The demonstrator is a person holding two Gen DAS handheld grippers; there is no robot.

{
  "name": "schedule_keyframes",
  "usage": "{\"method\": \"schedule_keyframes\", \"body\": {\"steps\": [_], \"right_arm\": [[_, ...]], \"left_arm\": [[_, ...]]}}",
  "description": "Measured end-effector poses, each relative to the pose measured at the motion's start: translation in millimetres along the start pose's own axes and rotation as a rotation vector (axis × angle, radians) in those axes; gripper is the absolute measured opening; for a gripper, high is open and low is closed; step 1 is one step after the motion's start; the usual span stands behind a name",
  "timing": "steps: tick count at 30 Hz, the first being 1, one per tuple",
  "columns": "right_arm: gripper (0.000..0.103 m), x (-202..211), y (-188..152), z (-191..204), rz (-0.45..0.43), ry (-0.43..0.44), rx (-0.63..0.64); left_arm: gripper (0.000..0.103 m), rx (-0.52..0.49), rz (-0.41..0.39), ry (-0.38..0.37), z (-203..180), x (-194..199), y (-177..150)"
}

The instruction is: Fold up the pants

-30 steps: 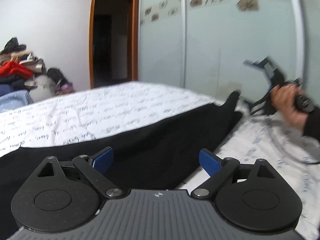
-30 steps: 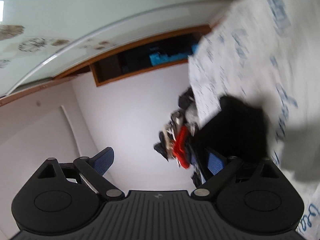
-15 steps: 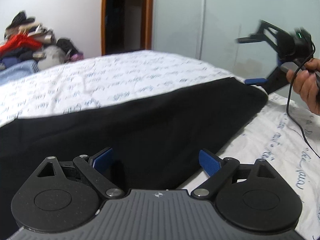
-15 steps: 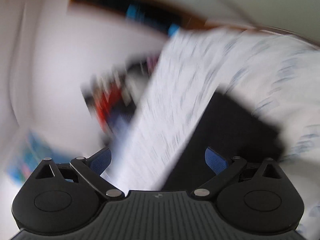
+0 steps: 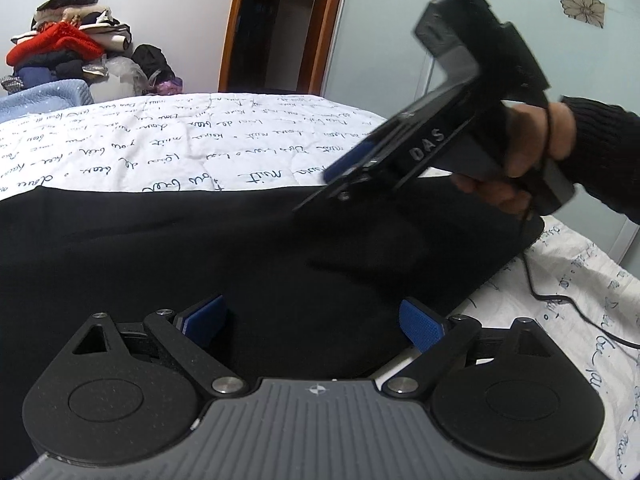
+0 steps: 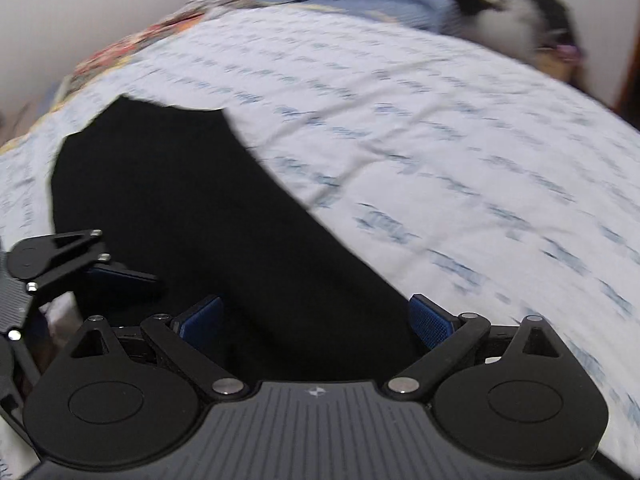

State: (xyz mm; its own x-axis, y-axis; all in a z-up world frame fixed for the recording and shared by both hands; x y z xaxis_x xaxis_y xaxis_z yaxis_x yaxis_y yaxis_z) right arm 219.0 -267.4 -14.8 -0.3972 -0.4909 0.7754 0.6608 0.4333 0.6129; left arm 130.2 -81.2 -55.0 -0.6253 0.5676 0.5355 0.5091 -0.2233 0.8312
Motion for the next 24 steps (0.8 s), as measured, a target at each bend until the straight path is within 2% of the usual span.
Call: {"method": "schedule_keyframes", "body": {"steps": [1, 3, 4, 5, 6, 8, 10, 15, 20, 24], "right_arm": [[0.088, -4.3, 4.5, -0.6, 0.010, 0.031, 0.005], [0.087, -9.4, 10.2, -7.1, 0.041, 0.036, 0.000], [0.081, -11.6, 12.3, -11.3, 0.048, 0.056, -0.010], [0.067, -13.0, 14.0, -16.5, 0.053, 0.090, -0.021], [0.062, -13.6, 15.2, -20.4, 0.062, 0.110, -0.030], [0.045, -17.4, 18.2, -27.9, 0.087, 0.126, -0.046], [0.038, -17.5, 22.0, -37.6, 0.099, 0.158, -0.068], [0.037, -8.1, 30.6, -45.1, 0.076, 0.204, -0.069], [0.037, -23.4, 30.3, -33.9, 0.128, 0.273, -0.030], [0.037, -26.5, 37.7, -36.5, 0.109, 0.296, -0.036]], "left_arm": [[0.096, 0.005, -0.001, -0.004, 1.1, 0.5, -0.1], [0.096, 0.013, -0.002, -0.011, 2.5, 1.1, -0.2], [0.096, 0.017, -0.002, -0.014, 2.9, 1.3, -0.1], [0.096, 0.021, -0.002, -0.017, 2.9, 1.9, -0.3], [0.096, 0.024, -0.003, -0.020, 2.9, 2.1, -0.2], [0.097, 0.032, -0.002, -0.025, 3.7, 1.8, -0.4], [0.097, 0.039, -0.002, -0.030, 4.6, 0.7, -0.1], [0.097, 0.051, -0.003, -0.039, 5.1, 1.5, -1.2], [0.098, 0.058, -0.002, -0.046, 5.8, 0.9, -1.1], [0.098, 0.065, -0.003, -0.050, 7.1, 0.5, 0.9]]}}
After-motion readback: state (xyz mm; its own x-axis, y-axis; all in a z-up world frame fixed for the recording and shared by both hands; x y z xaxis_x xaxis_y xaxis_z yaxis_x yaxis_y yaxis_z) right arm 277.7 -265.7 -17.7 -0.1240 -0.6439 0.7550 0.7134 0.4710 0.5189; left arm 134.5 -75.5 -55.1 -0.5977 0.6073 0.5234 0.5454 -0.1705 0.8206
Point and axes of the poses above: each gripper's, at about its wrist camera, not at the fingertips, and x roughly against the way its jaws point, z to its left, y to its top, the point moved 2 cm from there along -x, roughly the way its jaws point, and after that the axes turned 1 degree about y, right-handed, at the moved point
